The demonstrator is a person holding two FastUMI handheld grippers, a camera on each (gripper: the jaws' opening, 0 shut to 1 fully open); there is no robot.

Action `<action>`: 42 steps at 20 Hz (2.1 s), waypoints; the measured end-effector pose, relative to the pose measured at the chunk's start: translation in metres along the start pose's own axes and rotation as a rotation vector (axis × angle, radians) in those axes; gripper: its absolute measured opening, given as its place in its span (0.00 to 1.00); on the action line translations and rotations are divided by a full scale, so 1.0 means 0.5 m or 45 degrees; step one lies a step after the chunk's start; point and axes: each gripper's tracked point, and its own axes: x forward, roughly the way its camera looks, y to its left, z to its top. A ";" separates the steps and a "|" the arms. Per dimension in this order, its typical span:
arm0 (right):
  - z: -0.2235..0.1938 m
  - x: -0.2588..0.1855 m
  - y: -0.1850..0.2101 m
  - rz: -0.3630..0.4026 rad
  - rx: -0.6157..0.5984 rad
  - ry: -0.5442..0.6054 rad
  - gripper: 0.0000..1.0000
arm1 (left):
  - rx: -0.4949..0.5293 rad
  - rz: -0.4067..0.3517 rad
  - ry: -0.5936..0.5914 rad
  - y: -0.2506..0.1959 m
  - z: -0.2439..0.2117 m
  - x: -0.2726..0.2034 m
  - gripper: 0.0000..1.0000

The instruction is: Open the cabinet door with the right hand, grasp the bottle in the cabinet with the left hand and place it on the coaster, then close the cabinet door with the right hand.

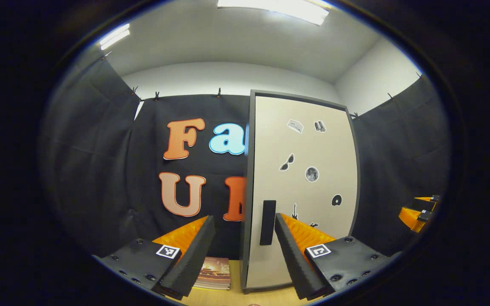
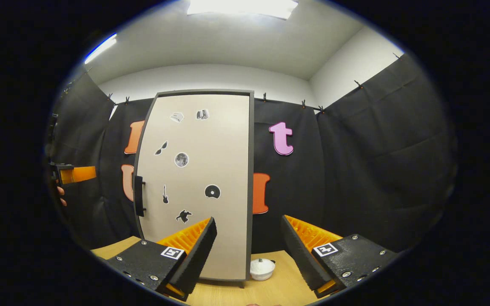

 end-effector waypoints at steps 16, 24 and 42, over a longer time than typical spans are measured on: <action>-0.019 0.055 0.150 0.146 0.008 0.088 0.94 | -0.008 0.046 -0.015 0.095 0.001 -0.016 0.94; -0.067 0.161 0.448 0.427 0.179 0.233 0.95 | 0.039 0.291 0.069 0.311 -0.052 -0.116 0.96; -0.168 0.353 0.663 0.291 0.091 0.491 0.34 | 0.028 0.459 0.162 0.574 -0.137 -0.150 0.95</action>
